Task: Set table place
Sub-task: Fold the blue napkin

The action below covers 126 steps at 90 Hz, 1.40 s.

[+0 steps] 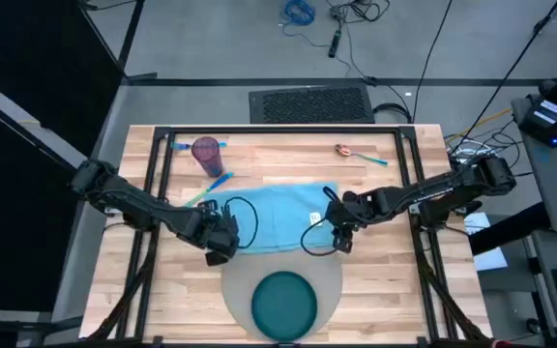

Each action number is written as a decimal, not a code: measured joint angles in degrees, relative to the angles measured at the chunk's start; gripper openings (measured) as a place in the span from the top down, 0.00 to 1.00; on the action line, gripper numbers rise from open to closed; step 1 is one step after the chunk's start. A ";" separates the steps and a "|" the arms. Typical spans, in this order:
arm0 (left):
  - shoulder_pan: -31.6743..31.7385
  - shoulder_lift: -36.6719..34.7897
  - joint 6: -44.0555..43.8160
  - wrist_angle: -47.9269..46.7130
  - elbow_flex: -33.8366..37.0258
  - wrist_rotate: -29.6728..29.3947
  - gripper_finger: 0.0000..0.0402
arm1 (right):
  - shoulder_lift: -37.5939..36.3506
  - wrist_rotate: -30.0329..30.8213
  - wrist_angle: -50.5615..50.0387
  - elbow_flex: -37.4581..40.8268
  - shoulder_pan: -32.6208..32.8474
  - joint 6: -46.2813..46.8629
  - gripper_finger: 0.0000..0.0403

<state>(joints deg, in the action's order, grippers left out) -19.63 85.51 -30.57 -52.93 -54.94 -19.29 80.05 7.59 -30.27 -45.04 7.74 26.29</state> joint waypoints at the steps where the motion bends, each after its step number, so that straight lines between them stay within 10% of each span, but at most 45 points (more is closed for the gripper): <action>1: 0.18 0.01 0.01 0.31 0.00 -0.48 0.73 | 0.00 0.81 0.22 0.00 -0.07 0.28 0.61; 32: 6.88 -0.01 10.78 21.42 0.00 0.00 0.73 | -0.02 0.23 2.51 -0.02 -0.76 11.12 0.61; 126: 7.18 -0.01 11.54 19.96 0.00 1.58 0.73 | 6.45 -8.52 4.44 3.34 1.35 14.74 0.61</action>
<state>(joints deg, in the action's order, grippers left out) -12.45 85.49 -19.03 -32.97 -54.94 -17.72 86.50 -0.93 -25.82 -41.69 9.08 41.03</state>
